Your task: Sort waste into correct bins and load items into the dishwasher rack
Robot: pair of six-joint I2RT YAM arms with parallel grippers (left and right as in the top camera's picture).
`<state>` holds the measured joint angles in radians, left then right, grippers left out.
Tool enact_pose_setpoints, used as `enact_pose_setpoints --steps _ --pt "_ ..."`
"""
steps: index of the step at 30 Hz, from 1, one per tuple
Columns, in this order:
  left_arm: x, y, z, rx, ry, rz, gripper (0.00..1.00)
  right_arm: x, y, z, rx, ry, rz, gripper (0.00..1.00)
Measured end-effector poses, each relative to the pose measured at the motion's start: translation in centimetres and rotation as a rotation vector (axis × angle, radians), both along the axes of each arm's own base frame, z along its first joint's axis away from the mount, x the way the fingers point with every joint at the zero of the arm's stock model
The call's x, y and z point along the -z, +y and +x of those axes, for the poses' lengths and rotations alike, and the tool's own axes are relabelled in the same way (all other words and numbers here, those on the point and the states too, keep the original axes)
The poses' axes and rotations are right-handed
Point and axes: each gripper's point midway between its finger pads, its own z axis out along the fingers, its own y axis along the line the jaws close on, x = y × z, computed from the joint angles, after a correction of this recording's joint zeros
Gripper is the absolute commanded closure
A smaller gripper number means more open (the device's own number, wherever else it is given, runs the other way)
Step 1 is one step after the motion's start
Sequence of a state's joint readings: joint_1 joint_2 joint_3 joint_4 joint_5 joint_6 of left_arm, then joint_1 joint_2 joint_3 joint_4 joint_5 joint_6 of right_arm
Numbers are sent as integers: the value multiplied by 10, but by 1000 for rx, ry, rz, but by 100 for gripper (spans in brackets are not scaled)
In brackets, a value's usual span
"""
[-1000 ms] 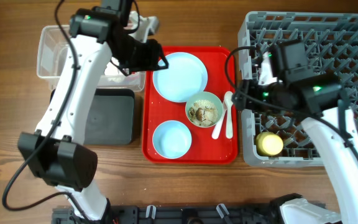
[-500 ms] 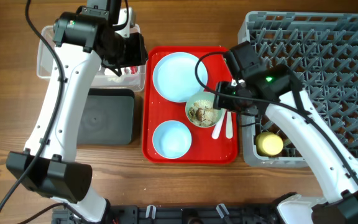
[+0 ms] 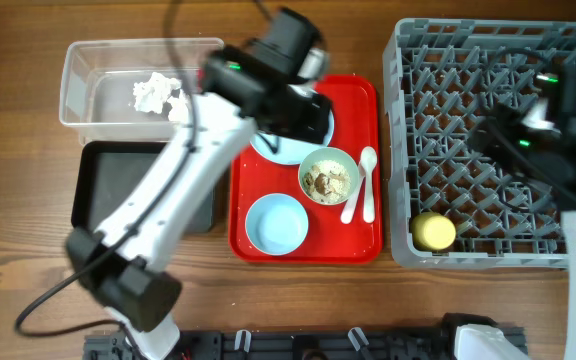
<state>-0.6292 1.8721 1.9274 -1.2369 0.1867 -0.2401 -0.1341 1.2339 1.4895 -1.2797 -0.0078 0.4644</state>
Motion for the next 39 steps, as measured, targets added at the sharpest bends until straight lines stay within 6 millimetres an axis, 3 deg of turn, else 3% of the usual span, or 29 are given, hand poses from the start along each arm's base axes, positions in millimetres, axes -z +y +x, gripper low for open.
enact_pose_setpoints --steps 3,7,9,10,14,18,21,23,32,39 --pt "34 -32 -9 70 30 48 36 2 -14 -6 21 19 -2 22" --pt "82 -60 -21 136 71 127 36 3 -16 -7 2 24 -7 21" --pt "101 -68 -26 157 87 158 36 3 -15 -7 -10 24 -6 21" --pt "119 -75 -31 175 105 189 36 3 -15 -7 -13 24 -8 21" --pt "144 -81 -35 185 126 228 39 3 -15 -7 -28 25 -15 21" --pt "156 -85 -33 180 121 238 48 3 -14 -7 -45 27 -22 21" --pt "164 -84 -31 159 119 257 64 4 -14 -8 -54 30 -26 21" --pt "165 -83 -30 148 113 268 67 4 -14 -8 -54 32 -26 21" --pt "166 -87 -22 106 53 283 70 4 -14 -8 -54 33 -26 21" --pt "180 -84 -30 110 46 323 74 4 -14 -8 -64 33 -32 21"
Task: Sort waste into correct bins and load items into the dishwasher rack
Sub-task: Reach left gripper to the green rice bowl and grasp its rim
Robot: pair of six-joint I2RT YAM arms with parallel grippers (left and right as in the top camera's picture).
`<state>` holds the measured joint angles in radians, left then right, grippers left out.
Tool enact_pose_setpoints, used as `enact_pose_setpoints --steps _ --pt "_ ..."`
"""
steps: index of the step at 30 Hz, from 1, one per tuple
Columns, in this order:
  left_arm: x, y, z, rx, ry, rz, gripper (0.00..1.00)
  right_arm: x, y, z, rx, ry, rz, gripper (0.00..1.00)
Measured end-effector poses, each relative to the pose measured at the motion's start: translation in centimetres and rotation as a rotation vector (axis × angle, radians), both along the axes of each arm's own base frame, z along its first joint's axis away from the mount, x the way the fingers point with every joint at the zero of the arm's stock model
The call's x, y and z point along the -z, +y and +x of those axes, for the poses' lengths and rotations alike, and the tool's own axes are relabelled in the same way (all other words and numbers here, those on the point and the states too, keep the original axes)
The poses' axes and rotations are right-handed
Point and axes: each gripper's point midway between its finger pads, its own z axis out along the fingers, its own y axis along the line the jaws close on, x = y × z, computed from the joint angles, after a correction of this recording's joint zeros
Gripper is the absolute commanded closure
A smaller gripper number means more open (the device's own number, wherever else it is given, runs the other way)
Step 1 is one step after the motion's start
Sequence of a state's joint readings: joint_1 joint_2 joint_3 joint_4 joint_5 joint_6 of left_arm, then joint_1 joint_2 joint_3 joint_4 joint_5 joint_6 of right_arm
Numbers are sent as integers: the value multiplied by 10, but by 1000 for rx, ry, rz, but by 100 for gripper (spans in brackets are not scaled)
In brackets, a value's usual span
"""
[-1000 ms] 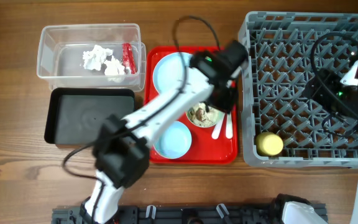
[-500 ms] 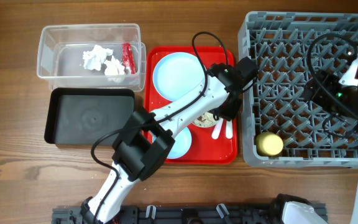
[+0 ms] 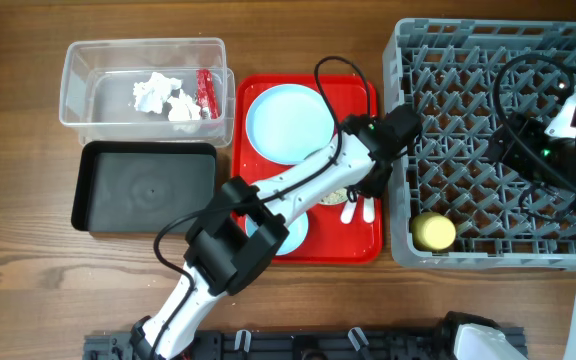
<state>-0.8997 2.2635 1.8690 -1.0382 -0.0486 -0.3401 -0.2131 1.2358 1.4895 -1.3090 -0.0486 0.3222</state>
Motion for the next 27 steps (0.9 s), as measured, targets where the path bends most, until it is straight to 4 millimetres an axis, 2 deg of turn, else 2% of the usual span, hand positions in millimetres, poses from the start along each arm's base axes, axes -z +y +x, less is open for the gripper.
enact_pose_setpoints --steps 5,12,27 --pt "4 2 0 -14 -2 7 78 0 0 0 -5 1 -3 21" --pt "3 1 0 -25 -3 1 96 0 0 0 -12 1 -7 21" --pt "2 7 -2 -41 -1 31 96 0 0 0 -13 1 -7 21"
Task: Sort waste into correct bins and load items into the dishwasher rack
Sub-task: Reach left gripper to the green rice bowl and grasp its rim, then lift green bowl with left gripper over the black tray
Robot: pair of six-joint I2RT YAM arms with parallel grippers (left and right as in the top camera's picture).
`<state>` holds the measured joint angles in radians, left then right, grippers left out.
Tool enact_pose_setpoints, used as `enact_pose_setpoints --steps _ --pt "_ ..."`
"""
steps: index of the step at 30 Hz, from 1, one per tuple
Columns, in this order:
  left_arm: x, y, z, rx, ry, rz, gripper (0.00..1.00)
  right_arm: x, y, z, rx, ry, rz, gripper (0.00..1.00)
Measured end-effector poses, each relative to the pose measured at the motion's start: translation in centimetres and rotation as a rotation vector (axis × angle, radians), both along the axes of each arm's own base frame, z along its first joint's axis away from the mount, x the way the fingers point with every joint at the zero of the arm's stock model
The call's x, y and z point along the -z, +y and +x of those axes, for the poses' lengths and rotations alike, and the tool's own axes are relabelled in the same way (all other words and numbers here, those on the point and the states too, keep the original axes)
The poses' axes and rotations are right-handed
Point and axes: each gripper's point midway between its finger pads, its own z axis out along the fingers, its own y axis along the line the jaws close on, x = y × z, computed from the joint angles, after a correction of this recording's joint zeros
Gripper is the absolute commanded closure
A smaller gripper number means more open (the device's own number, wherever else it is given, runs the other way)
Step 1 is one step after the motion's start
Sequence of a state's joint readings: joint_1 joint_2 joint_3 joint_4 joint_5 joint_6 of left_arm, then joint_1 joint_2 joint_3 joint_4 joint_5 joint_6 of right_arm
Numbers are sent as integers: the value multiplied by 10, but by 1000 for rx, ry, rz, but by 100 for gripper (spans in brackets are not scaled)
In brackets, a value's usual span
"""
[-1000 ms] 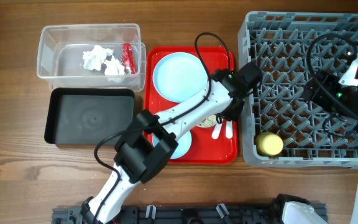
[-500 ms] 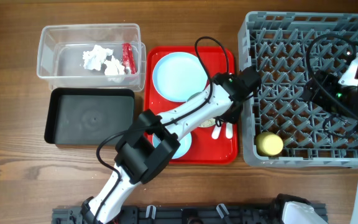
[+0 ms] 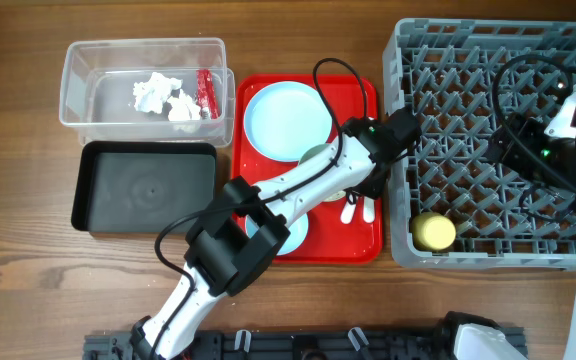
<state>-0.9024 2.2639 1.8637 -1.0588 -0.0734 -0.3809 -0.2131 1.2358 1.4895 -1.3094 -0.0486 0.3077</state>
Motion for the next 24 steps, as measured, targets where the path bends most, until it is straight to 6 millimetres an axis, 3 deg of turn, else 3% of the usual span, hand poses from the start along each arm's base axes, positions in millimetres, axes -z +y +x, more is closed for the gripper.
enact_pose_setpoints --steps 5,9,11,16,21,24 --pt "-15 5 -3 -6 23 3 96 0 0 0 0 0 0 21" --pt "-57 10 0 -36 31 -86 96 0 0 0 0 -2 0 21" --pt "-112 35 13 -96 -6 -165 96 -1 0 1 0 -4 -1 21" --pt "-164 107 18 -242 7 -183 96 -1 0 1 0 -6 -1 21" --pt "-183 180 19 -409 51 -137 96 -1 0 2 0 -7 -2 21" --pt "-183 203 20 -452 93 -143 96 -1 0 2 0 -8 -2 21"
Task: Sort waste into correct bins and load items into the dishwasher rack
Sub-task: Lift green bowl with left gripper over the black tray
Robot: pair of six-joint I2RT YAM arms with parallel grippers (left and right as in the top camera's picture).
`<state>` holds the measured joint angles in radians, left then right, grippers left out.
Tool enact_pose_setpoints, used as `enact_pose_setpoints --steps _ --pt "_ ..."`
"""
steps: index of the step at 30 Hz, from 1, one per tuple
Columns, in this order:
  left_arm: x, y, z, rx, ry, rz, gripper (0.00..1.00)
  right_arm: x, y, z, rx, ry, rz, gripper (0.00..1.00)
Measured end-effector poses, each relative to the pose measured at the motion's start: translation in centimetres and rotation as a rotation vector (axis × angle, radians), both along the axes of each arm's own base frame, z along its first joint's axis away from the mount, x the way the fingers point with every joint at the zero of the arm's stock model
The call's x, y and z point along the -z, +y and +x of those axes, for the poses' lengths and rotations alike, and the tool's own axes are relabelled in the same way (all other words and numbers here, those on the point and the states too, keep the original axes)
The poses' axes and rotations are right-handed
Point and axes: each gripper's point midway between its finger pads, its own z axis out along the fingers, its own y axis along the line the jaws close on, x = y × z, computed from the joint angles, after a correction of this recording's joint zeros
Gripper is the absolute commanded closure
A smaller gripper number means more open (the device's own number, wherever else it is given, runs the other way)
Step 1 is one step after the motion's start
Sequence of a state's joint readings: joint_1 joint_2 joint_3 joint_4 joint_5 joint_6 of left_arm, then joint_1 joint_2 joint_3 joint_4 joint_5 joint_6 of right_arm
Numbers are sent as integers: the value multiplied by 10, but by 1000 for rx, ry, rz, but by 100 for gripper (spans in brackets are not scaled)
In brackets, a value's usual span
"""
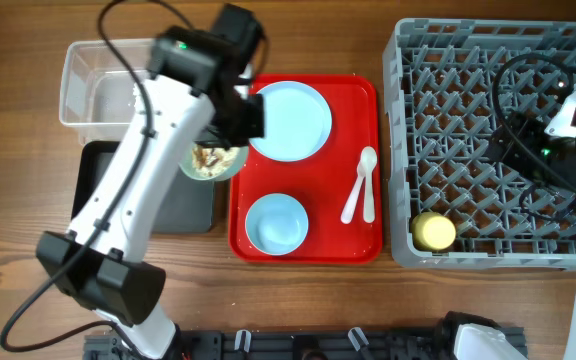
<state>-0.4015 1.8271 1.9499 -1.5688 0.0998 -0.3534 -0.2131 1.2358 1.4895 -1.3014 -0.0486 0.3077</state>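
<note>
My left gripper (231, 135) is shut on the rim of a pale bowl of food scraps (209, 160). It holds the bowl just past the left edge of the red tray (368, 95), over the right rim of the black bin (148, 190). A light blue plate (290, 120), a small blue bowl (276, 222) and two white spoons (360, 186) lie on the tray. My right gripper (568, 110) hangs over the right side of the grey dishwasher rack (468, 60); its fingers do not show.
A clear plastic bin (80, 90) stands behind the black bin, its contents mostly hidden by my left arm. A yellow cup (433, 231) sits in the rack's front left corner. Black cables loop over the rack's right half.
My left gripper was on the scrap bowl at the tray's right side by the spoons. Now it holds that bowl left of the tray, over the black bin's edge. The right arm is unchanged.
First my left gripper was at the back of the tray near the clear bin, with the scrap bowl mid-tray. Then a red wrapper lay in the clear bin and the gripper was at the bowl, staying there. Now the bowl is over the black bin.
</note>
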Motion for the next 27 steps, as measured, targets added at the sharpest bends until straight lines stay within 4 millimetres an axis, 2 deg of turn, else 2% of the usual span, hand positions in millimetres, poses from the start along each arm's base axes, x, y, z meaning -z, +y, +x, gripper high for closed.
enact_pose_setpoints --steps 4,7,17,27 --pt "0 16 7 -7 25 -81 96 0 0 0 0 0 0 21" --pt "7 26 7 -4 62 -141 96 0 0 0 0 0 0 21" --pt "49 59 -10 -10 209 -446 96 0 0 0 0 0 0 21" --pt "95 107 -8 -154 137 -685 96 0 0 0 0 0 0 21"
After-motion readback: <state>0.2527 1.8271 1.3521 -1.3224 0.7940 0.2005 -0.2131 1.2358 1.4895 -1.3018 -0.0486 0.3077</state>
